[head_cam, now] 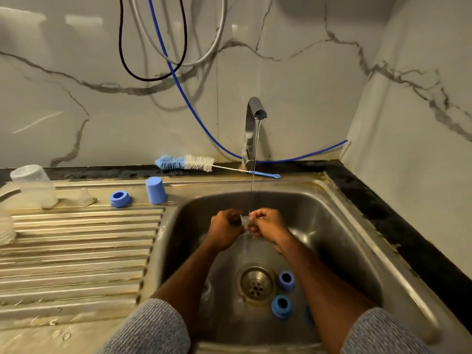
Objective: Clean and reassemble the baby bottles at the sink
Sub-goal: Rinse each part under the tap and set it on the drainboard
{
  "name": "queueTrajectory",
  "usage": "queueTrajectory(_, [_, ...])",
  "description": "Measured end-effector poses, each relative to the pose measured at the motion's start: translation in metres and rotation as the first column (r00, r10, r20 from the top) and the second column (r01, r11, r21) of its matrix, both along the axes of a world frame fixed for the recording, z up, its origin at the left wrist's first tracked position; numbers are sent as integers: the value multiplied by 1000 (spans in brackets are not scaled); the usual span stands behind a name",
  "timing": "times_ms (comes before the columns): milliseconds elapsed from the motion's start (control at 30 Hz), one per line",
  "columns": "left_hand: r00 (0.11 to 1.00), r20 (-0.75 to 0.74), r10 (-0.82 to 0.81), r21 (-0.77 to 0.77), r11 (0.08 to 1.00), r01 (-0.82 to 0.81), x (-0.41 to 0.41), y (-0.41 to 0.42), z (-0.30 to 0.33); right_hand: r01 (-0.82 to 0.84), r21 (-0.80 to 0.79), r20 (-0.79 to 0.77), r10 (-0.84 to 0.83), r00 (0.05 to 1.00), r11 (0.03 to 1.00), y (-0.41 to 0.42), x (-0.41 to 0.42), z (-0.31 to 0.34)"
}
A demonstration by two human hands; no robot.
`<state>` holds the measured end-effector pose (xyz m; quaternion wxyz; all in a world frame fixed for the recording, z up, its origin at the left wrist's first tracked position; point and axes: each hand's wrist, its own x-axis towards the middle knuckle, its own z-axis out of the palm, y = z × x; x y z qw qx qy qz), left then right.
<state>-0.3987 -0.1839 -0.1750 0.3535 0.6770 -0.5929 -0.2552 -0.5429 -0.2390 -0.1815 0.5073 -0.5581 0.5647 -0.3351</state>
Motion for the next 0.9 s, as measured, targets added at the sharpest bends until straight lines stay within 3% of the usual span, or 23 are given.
queueTrajectory(100, [995,-96,42,-23,999,-44,-3,1,-1,0,2,26,0,1000,1000,-1,0,2])
queueTrajectory(367, [983,-183,25,-39,999,-33,-15,4,0,2,10,147,-3,989,1000,-5,-5,3])
queueTrajectory(567, [915,-404,13,-4,1000,-16,-18,7,2,31,-51,200,-20,980,998,-6,-6,11])
queueTrajectory(900, [867,-496,-50,8,998,62,-18,9,5,49,-160,242,-8,970,986,-6,-5,12])
